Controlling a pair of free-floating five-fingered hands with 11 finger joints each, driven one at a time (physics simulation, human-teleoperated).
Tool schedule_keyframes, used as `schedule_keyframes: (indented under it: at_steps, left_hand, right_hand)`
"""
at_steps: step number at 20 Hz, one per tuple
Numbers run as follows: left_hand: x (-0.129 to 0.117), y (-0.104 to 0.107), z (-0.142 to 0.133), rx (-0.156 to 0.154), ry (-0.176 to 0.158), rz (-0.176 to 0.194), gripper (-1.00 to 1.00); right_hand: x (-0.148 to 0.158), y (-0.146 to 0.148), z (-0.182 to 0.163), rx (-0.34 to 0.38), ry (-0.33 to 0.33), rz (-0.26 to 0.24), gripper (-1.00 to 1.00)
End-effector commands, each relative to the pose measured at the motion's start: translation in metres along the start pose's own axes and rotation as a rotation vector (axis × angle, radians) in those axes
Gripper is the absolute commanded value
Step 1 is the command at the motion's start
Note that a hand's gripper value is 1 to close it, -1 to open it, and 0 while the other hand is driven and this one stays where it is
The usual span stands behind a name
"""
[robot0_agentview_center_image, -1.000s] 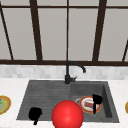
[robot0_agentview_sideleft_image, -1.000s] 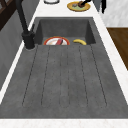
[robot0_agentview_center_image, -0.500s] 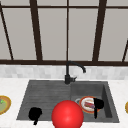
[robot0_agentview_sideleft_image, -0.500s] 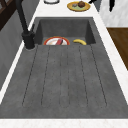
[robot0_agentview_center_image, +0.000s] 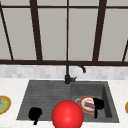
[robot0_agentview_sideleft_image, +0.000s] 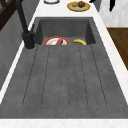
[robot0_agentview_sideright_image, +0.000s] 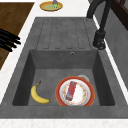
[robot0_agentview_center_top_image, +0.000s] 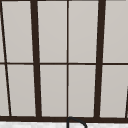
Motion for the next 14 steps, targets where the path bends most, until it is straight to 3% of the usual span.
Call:
schedule_keyframes:
  at_steps: [1, 3, 5, 7, 10, 14]
  left_hand:
    - [0.000, 0.000, 0.000, 0.000, 0.000, 0.000, 0.00]
    - [0.000, 0.000, 0.000, 0.000, 0.000, 0.000, 0.00]
    - [0.000, 0.000, 0.000, 0.000, 0.000, 0.000, 0.00]
    - [0.000, 0.000, 0.000, 0.000, 0.000, 0.000, 0.00]
    - [0.000, 0.000, 0.000, 0.000, 0.000, 0.000, 0.00]
    - [0.000, 0.000, 0.000, 0.000, 0.000, 0.000, 0.00]
  right_hand:
    - [0.000, 0.001, 0.000, -0.067, -0.098, 0.036, -1.00]
    - [-0.001, 0.002, -0.001, -0.089, -0.127, 0.051, -1.00]
    - [0.011, 0.000, -0.011, -0.111, -0.093, 0.058, -1.00]
    - [0.017, 0.000, -0.017, -0.071, -0.087, 0.051, -1.00]
    - [0.014, 0.000, -0.011, -0.055, -0.066, 0.000, -1.00]
    - [0.017, 0.000, -0.011, -0.062, -0.067, 0.006, -1.00]
